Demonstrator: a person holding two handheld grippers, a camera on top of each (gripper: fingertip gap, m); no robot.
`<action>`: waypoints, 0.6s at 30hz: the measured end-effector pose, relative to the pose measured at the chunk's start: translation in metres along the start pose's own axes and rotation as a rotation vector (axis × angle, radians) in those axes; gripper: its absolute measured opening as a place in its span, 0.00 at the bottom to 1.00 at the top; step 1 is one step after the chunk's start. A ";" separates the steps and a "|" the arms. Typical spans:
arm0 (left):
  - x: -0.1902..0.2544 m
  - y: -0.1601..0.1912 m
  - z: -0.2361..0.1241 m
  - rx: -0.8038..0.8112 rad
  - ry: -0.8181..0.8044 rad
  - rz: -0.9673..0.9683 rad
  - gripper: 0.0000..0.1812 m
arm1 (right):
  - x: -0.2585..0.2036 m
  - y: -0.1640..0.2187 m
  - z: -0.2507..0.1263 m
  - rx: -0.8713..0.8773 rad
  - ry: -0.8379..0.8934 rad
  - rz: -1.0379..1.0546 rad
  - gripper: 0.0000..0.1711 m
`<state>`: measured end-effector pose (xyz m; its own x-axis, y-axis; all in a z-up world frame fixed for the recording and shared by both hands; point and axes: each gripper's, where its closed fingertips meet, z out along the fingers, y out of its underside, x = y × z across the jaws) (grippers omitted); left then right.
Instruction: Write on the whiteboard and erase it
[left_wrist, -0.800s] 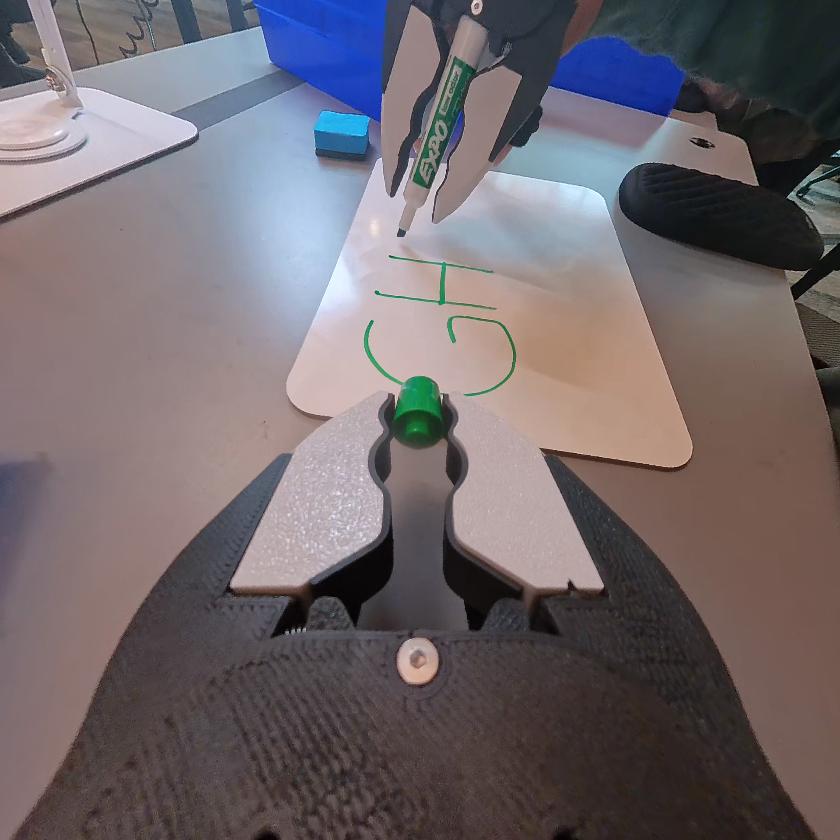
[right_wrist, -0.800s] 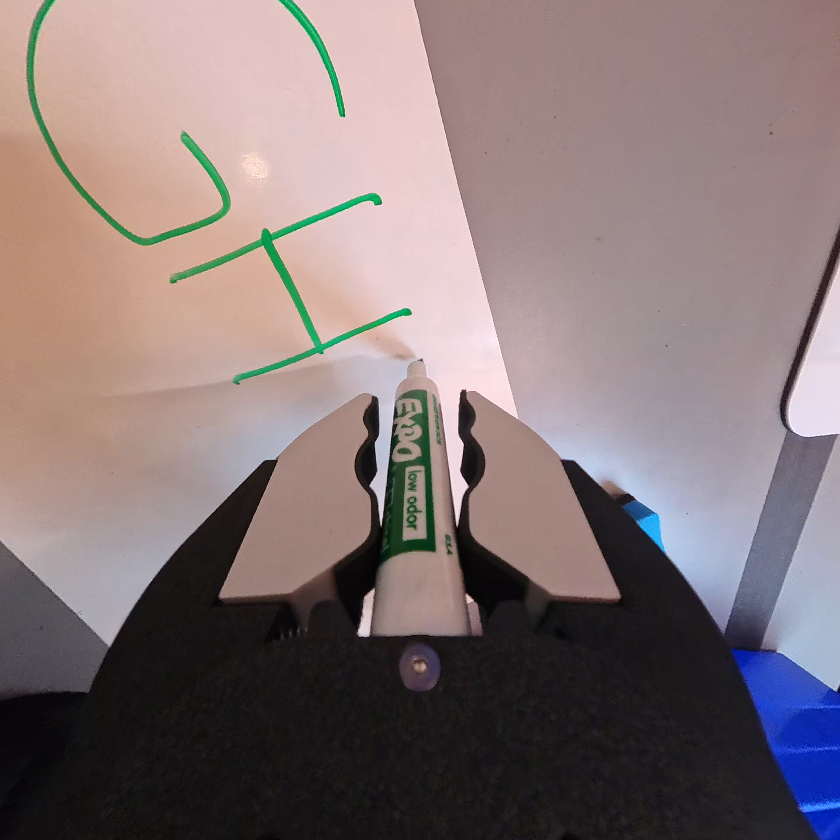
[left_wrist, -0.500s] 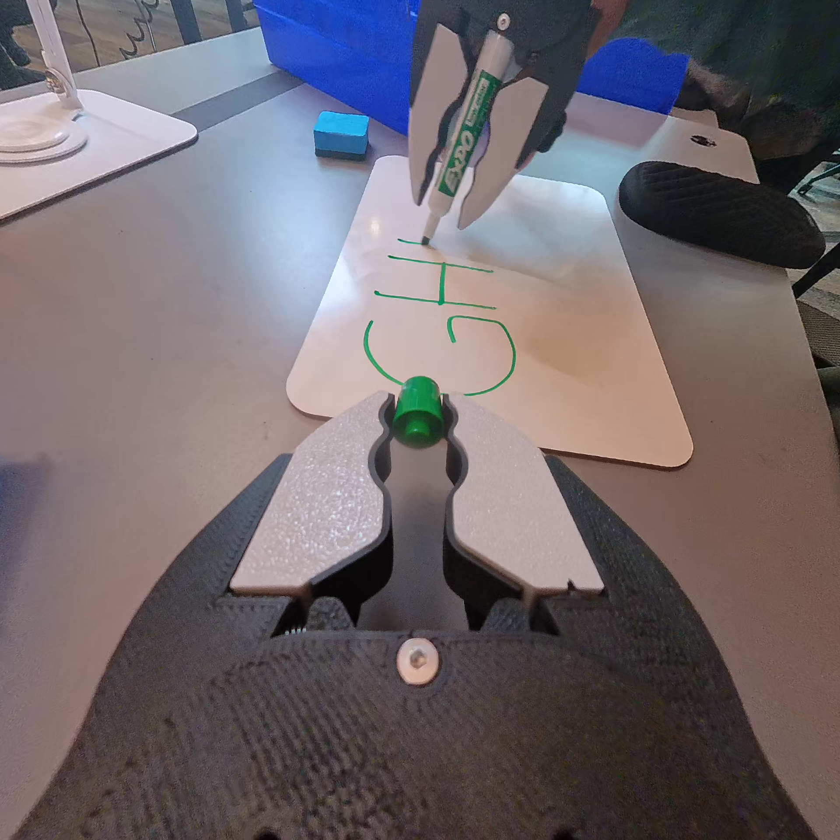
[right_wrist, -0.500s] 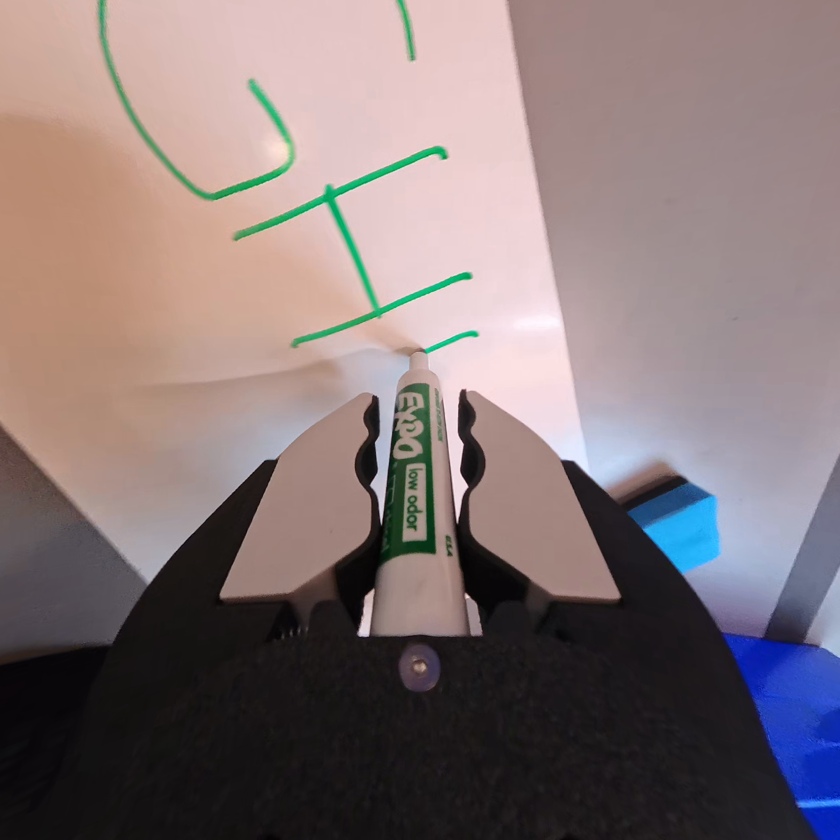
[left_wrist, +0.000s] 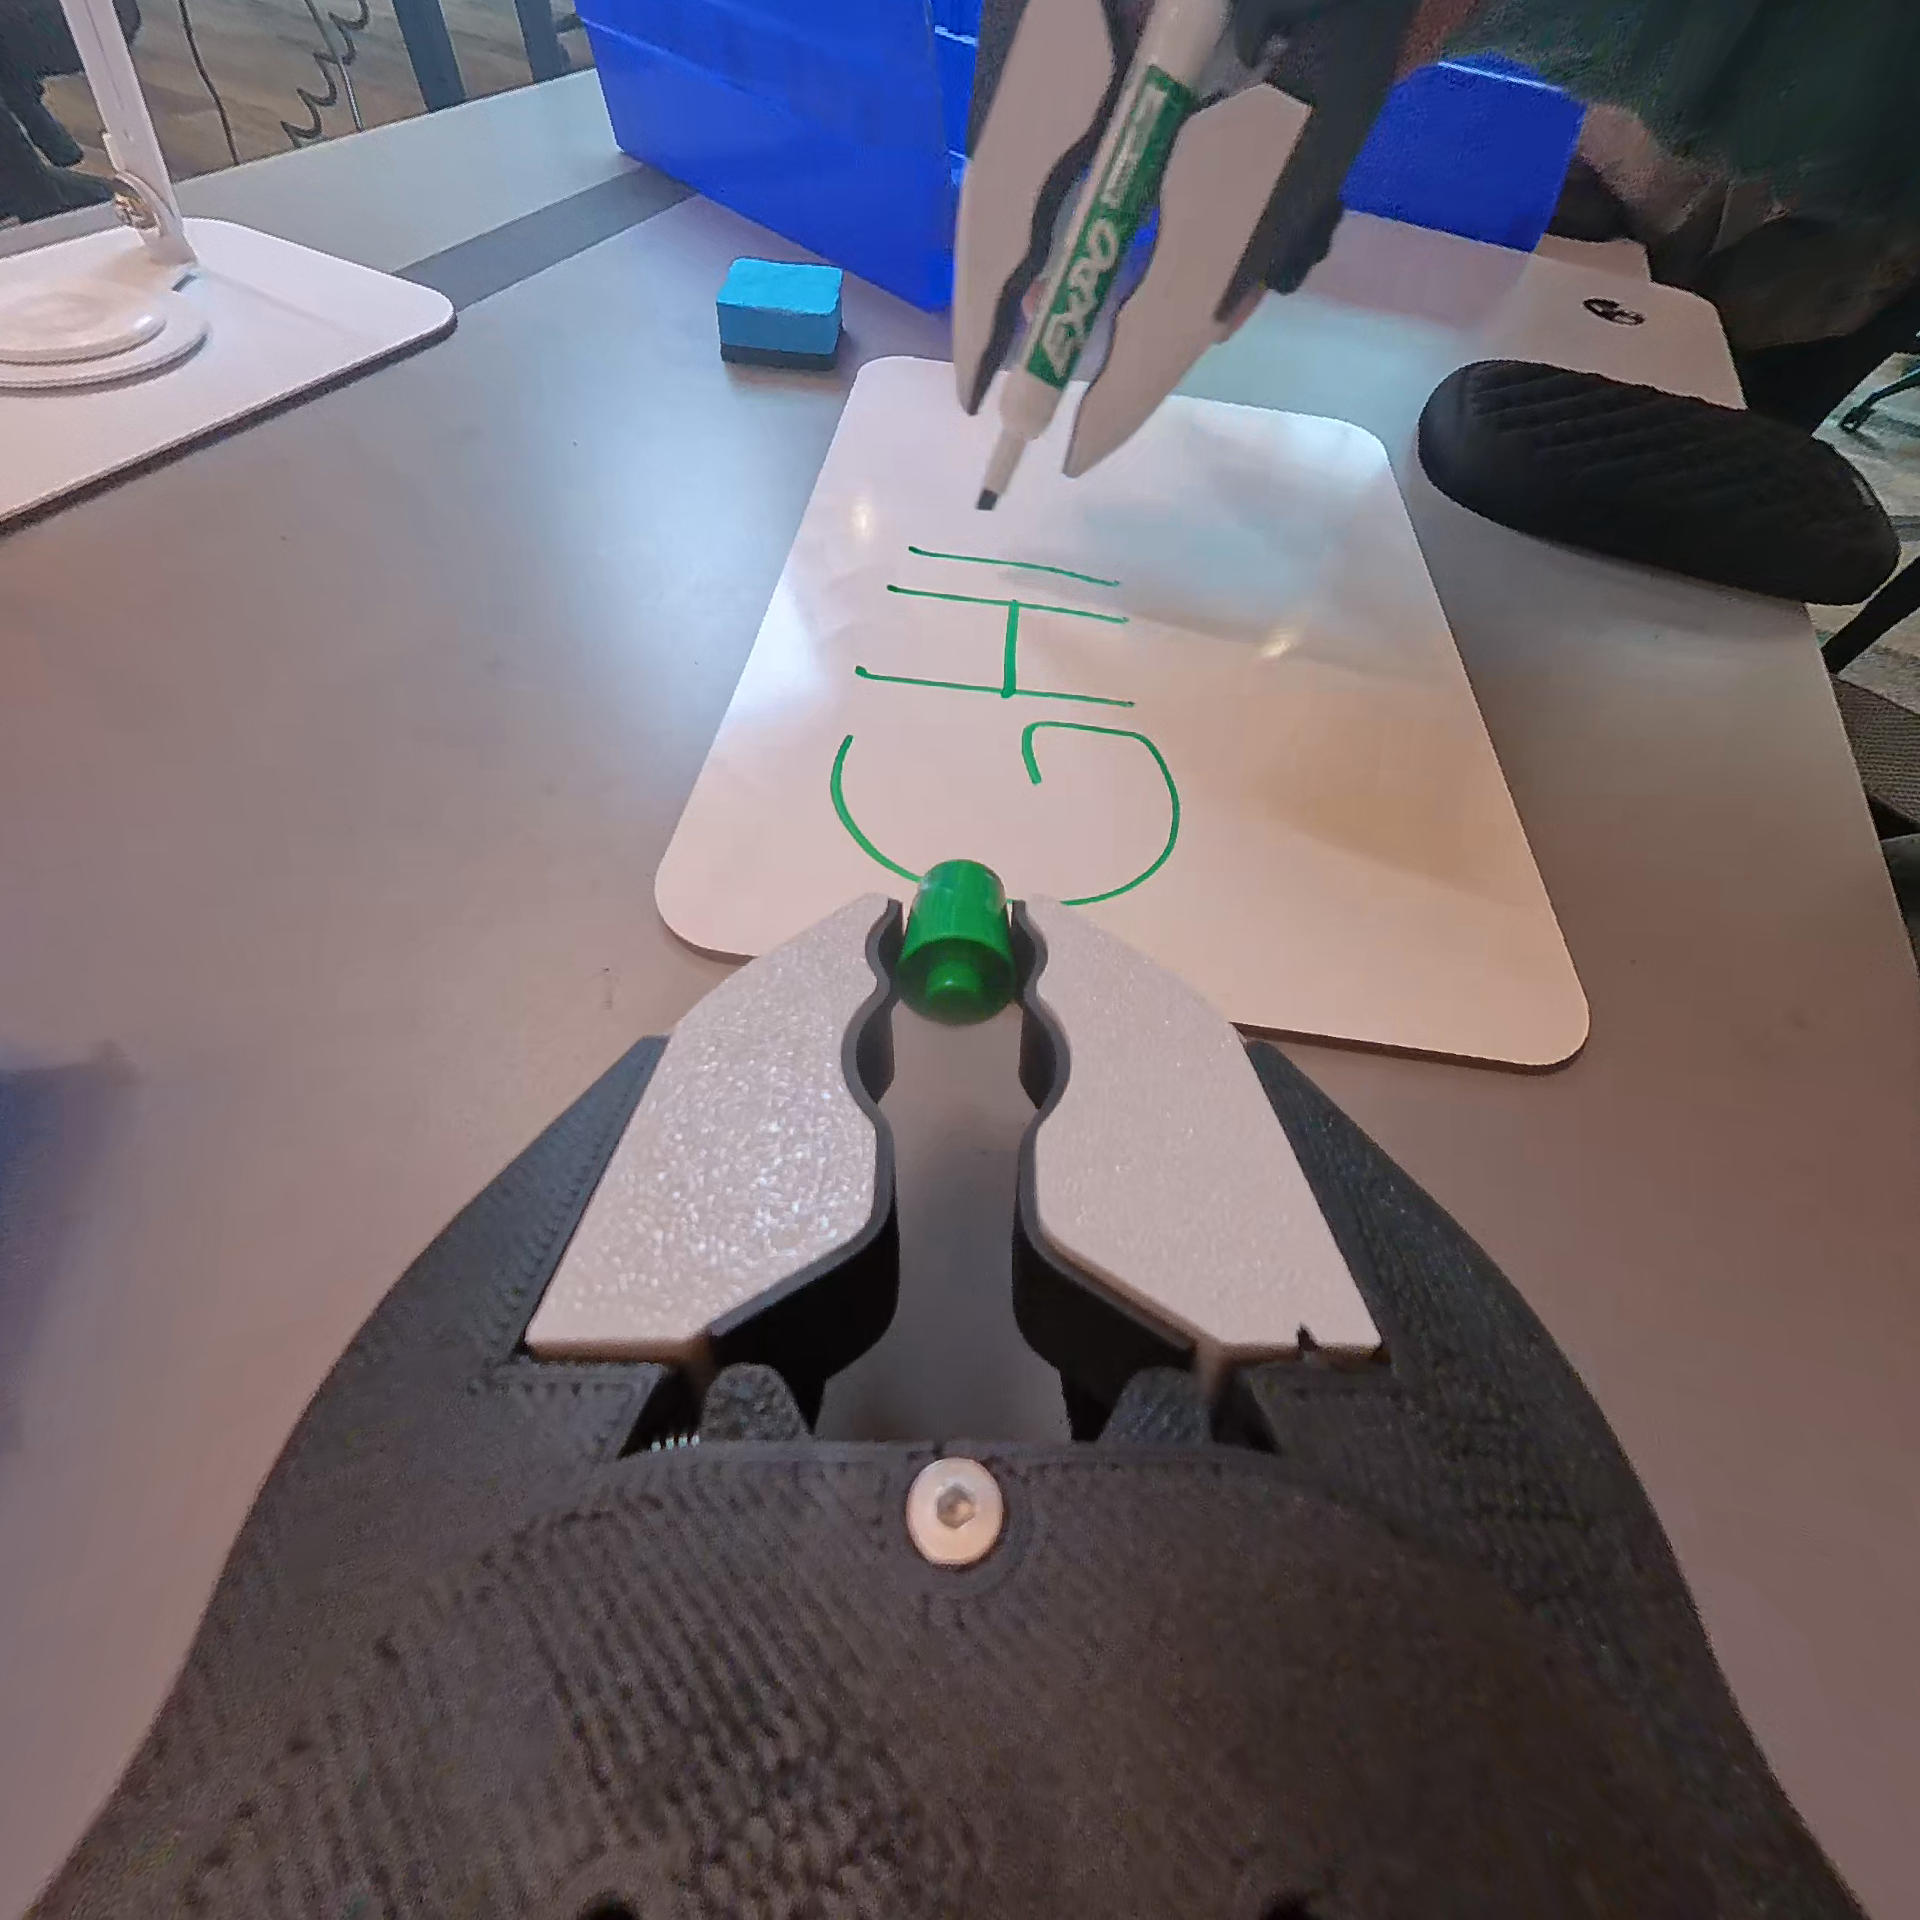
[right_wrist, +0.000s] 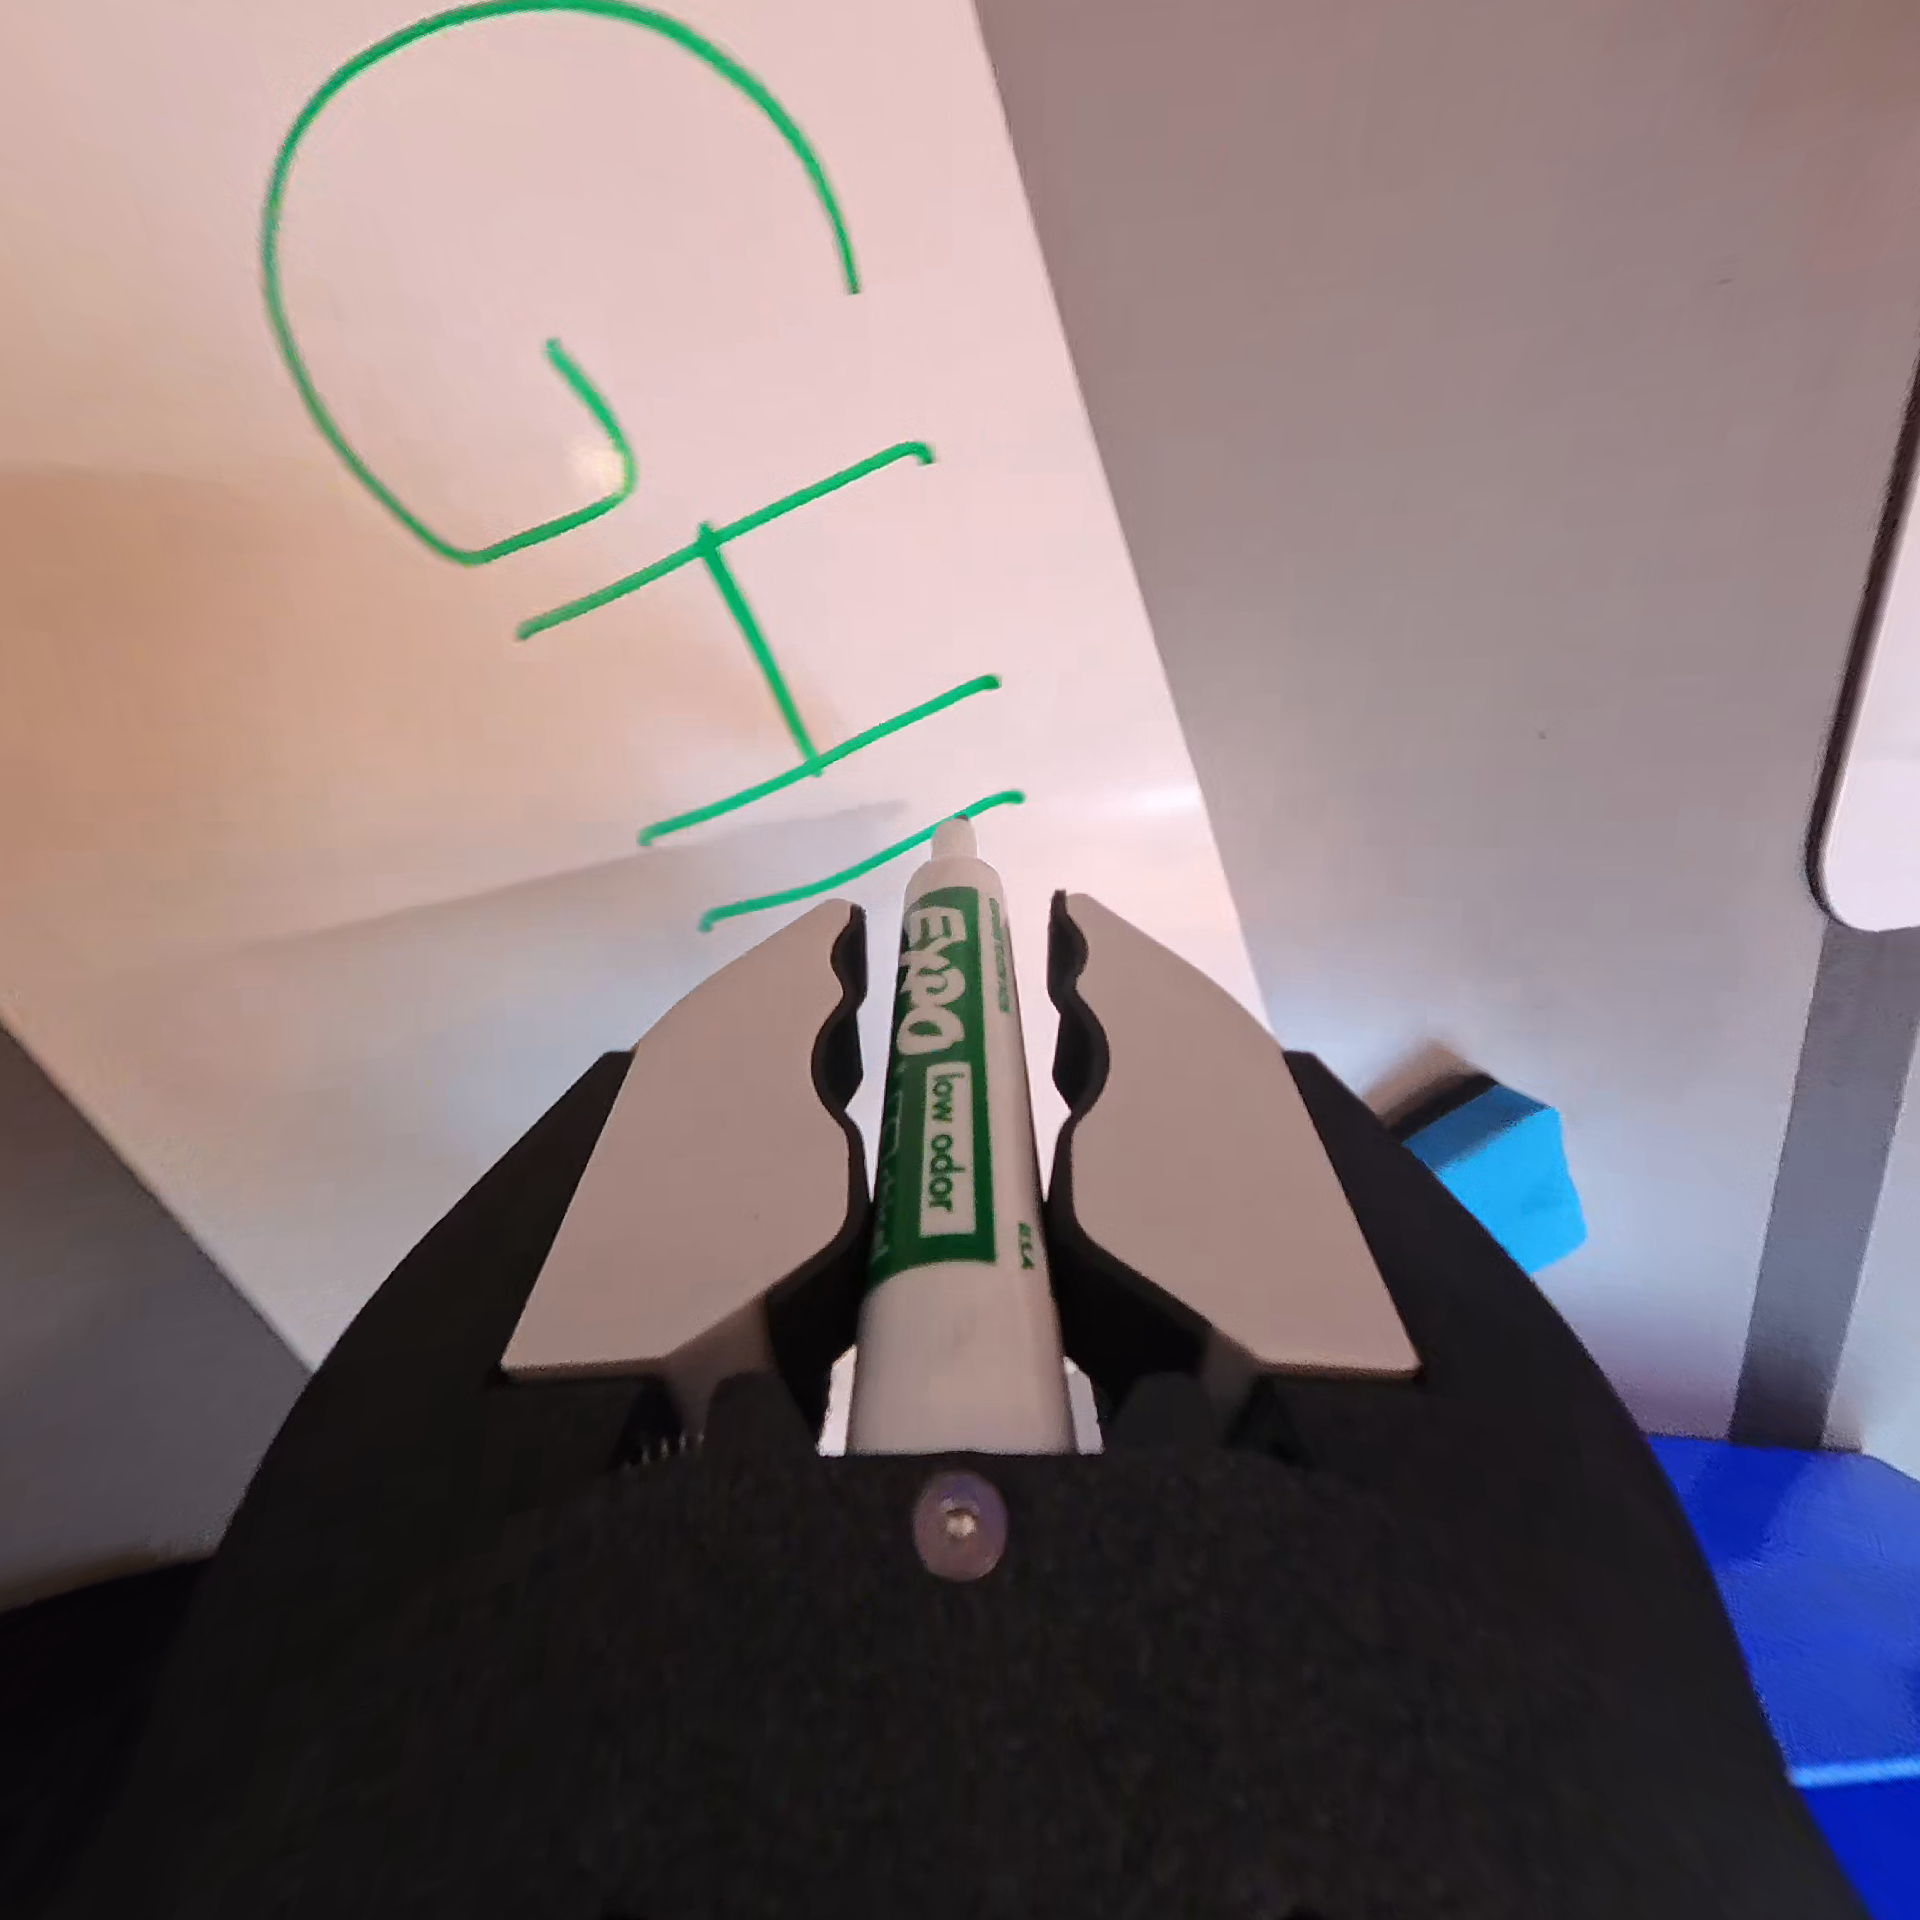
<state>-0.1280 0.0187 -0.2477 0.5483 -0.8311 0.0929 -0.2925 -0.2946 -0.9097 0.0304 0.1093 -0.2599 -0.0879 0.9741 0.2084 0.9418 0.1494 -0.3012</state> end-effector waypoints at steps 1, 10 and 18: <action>0.000 0.000 0.000 0.000 -0.001 0.002 0.11 | 0.004 -0.001 0.004 0.003 0.002 0.004 0.20; -0.001 0.000 0.000 0.001 0.005 -0.008 0.11 | 0.012 -0.011 0.026 0.006 -0.016 -0.019 0.20; -0.001 0.001 0.000 0.000 0.009 -0.015 0.11 | 0.022 0.019 0.018 -0.072 0.026 -0.003 0.20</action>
<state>-0.1284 0.0193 -0.2488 0.5452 -0.8310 0.1101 -0.2846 -0.3071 -0.9081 0.0407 0.1365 -0.2783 -0.0836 0.9688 0.2335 0.9624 0.1393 -0.2333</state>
